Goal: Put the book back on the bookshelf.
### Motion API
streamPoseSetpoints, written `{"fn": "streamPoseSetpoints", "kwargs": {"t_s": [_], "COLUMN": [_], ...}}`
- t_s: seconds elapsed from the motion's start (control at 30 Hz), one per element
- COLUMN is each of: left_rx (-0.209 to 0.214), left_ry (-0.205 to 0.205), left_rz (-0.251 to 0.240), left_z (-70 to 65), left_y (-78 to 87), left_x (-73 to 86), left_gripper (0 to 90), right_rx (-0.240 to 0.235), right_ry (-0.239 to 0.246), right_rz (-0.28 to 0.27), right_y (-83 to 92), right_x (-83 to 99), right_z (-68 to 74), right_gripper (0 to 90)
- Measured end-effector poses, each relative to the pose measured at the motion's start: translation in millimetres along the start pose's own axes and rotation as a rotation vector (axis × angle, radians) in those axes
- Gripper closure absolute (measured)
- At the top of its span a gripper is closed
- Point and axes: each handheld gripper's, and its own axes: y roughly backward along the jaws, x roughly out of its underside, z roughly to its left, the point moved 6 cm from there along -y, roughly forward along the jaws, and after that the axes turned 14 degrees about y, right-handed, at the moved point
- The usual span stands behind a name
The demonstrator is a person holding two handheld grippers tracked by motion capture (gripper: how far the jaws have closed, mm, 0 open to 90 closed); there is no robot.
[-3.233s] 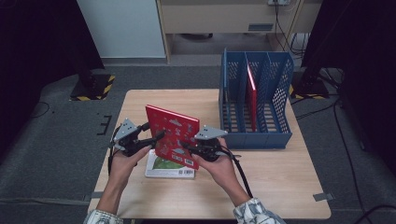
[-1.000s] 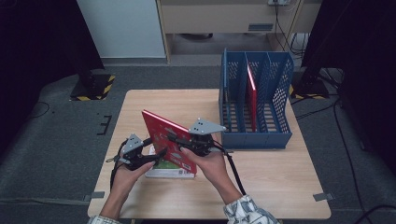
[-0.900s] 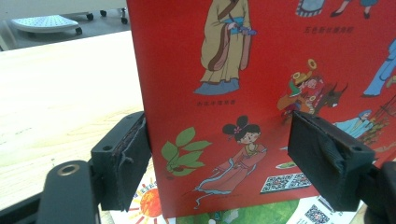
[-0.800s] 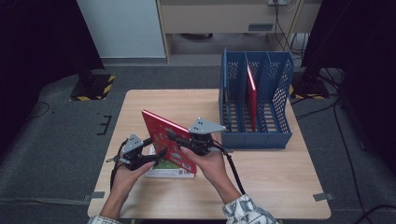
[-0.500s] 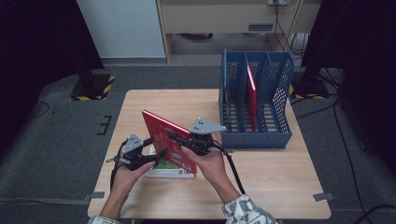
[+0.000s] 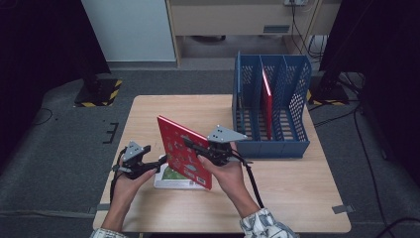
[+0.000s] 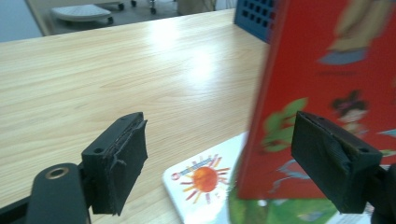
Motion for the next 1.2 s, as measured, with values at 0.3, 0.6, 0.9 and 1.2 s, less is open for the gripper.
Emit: {"fn": "streamPoseSetpoints", "kwargs": {"t_s": [0.3, 0.6, 0.9, 1.2], "left_rx": [-0.128, -0.16, -0.176, -0.185], "left_ry": [0.059, 0.084, 0.063, 0.072], "left_rz": [0.047, 0.106, 0.163, 0.169], "left_z": [38.0, 48.2, 48.6, 50.8], "left_y": [2.9, -1.3, -6.7, -6.9], "left_x": [8.8, 17.3, 25.0, 25.8], "left_gripper": [15.9, 8.0, 3.9, 3.8], "right_rx": [0.011, 0.039, 0.06, 0.086], "right_ry": [0.001, -0.008, -0.011, -0.027], "right_rz": [-0.002, -0.015, -0.015, -0.006], "right_y": [10.4, 23.2, 34.3, 47.8], "right_x": [-0.7, -4.8, -5.0, 1.2], "right_z": [-5.5, -14.3, -20.9, -29.4], "right_gripper": [79.6, 79.6, 79.6, 79.6]}}
